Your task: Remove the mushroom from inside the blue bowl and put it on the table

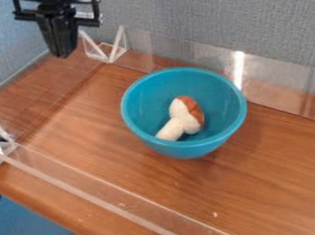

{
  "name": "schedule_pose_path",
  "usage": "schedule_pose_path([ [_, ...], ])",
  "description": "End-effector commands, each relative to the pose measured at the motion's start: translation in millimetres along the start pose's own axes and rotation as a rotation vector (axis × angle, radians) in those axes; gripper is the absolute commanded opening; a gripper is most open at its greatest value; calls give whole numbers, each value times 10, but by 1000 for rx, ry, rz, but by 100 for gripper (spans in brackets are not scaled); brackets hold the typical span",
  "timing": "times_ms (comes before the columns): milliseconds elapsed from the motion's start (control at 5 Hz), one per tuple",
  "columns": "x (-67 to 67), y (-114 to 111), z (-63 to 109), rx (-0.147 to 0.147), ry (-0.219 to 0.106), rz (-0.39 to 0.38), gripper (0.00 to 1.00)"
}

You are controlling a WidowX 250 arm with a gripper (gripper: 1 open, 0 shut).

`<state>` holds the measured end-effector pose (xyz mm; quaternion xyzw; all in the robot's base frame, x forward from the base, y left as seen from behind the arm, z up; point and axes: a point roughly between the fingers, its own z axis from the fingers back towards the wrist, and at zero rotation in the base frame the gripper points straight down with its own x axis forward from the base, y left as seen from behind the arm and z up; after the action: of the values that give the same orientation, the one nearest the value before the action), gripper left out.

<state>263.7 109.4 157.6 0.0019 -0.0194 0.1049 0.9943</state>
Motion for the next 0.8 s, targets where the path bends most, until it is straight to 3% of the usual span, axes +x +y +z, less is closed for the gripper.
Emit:
schedule_pose_path([
  [0,26,15,33,30,-28,-13,0],
  [200,41,-68,19,32,-17,-33,100],
  [600,64,-424,-12,31,-12,-116,100],
])
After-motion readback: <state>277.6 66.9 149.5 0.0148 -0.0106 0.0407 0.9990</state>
